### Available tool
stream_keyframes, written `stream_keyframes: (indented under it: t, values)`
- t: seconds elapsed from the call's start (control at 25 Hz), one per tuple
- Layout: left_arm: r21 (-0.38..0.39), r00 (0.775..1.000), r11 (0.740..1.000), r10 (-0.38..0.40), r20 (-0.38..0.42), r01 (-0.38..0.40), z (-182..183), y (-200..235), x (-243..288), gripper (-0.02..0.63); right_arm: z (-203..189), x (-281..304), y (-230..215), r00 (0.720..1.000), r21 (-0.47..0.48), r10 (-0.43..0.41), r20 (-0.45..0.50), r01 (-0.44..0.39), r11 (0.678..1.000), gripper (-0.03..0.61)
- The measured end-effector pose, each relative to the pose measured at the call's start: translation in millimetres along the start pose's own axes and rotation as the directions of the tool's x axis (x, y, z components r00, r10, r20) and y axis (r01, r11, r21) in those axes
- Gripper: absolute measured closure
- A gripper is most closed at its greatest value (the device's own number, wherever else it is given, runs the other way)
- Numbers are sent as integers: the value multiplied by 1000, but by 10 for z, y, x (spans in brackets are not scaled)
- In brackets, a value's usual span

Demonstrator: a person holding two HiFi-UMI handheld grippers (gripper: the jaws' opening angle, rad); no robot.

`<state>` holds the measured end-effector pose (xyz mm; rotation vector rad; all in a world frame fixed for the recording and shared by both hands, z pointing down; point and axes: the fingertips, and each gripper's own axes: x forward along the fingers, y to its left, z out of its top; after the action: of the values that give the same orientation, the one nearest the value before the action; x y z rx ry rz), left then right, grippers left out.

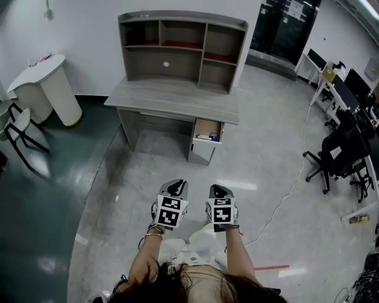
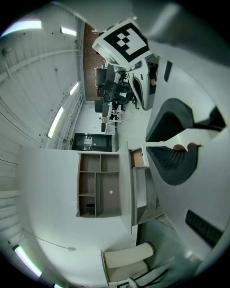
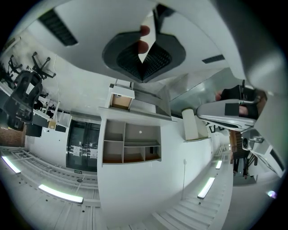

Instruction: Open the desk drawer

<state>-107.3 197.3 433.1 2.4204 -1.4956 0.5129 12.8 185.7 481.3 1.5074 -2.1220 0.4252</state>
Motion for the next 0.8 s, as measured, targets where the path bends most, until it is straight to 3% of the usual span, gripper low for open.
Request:
stream_keyframes:
  t: [0.8]
  values:
    - [43, 999, 999, -20, -30, 21, -186, -220, 0, 572, -84, -60, -146, 1000, 40, -10, 23, 9, 999, 557]
